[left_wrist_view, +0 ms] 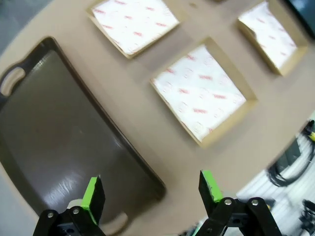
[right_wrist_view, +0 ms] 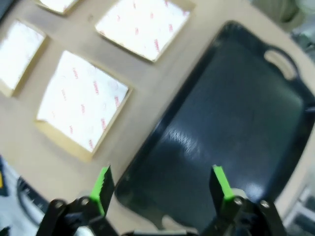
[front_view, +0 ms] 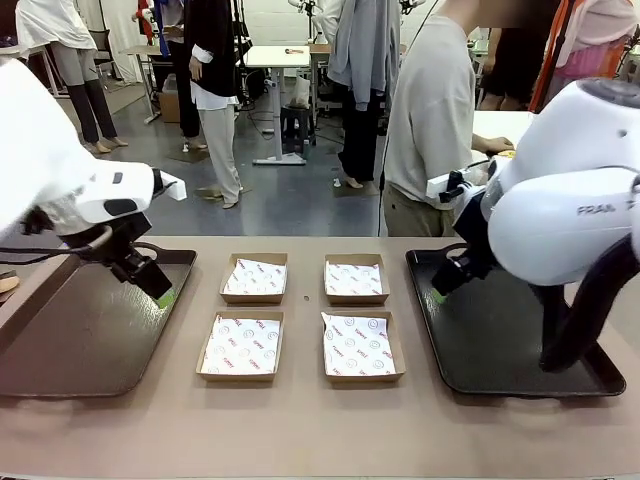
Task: Individually package the donuts and arrange them on the tray.
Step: Pick up one Paper togo box.
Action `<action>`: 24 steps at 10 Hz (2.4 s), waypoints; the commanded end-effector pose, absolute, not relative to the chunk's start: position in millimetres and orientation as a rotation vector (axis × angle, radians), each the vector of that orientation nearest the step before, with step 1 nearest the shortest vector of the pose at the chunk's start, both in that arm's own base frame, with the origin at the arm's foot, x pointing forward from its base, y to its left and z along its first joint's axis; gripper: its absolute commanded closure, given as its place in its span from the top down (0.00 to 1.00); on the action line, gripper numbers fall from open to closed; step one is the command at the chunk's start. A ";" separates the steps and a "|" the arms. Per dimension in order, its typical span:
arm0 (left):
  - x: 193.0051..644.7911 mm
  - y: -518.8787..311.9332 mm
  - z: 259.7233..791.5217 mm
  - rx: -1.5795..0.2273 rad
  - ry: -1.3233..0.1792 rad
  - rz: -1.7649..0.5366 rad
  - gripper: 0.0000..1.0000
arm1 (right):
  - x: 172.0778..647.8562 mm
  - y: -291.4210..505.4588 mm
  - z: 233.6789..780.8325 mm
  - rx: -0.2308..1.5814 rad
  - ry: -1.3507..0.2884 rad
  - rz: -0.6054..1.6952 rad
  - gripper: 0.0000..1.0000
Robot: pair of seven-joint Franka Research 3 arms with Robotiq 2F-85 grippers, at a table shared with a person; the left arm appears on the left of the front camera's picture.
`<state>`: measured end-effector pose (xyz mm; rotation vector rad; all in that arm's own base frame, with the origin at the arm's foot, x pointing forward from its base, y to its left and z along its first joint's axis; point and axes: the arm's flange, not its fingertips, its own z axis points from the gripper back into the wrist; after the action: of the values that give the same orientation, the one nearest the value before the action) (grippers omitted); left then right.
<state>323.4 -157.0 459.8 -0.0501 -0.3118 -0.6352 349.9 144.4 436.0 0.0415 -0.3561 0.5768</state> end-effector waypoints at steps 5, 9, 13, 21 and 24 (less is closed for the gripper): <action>301.7 -145.6 479.8 -0.105 -0.268 -0.601 1.00 | 334.6 139.8 447.7 0.051 -0.306 0.543 1.00; 302.1 -107.5 502.5 -0.618 -0.301 -0.426 1.00 | 313.5 108.7 465.7 0.547 -0.310 0.395 1.00; 309.4 -33.8 495.8 -1.356 -0.257 -0.131 1.00 | 305.2 -11.6 470.6 1.409 -0.456 0.169 1.00; 298.5 66.8 425.0 -1.320 -0.154 0.206 1.00 | 301.2 -123.0 402.2 1.455 -0.226 -0.064 1.00; 293.8 85.7 407.5 -1.258 -0.153 0.248 1.00 | 299.9 -123.0 396.8 1.361 -0.169 -0.103 1.00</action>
<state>314.0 96.0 423.0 -1.2849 -0.1415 0.2607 301.7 -126.7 390.8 1.3972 -0.1985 -0.0884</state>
